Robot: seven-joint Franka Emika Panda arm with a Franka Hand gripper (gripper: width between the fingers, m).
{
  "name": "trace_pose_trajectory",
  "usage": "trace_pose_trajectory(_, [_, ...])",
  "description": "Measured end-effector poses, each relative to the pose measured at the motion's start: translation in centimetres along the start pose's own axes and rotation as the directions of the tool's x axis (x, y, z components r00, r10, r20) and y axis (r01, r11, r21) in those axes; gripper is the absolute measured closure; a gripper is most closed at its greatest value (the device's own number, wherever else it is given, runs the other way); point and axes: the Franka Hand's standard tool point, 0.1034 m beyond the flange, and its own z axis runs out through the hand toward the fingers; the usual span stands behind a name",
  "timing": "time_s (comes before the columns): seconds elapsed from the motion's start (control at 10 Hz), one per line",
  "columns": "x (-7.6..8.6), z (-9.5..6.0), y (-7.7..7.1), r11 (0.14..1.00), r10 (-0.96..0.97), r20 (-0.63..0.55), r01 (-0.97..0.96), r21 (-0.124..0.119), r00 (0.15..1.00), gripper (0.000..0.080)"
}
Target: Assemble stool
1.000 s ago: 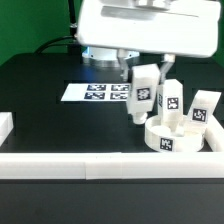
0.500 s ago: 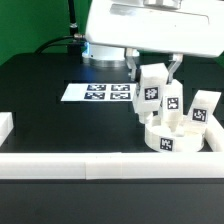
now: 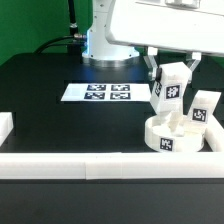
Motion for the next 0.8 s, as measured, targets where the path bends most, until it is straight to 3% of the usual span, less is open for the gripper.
trace_pose_trajectory(0.1, [0.4, -0.1, -0.1, 1.000, -0.003, -0.077, 0.003, 0.001, 0.997, 0.0474])
trace_pose_trajectory(0.2, [-0.2, 0.0, -0.6, 1.000, -0.016, -0.121, 0.017, 0.003, 0.993, 0.0474])
trace_pose_trajectory(0.4, [-0.9, 0.2, -1.2, 0.999, -0.045, -0.101, 0.046, 0.004, 0.994, 0.0474])
trace_pose_trajectory(0.8, [-1.2, 0.4, -0.6, 0.998, -0.059, -0.085, 0.059, 0.000, 0.995, 0.0474])
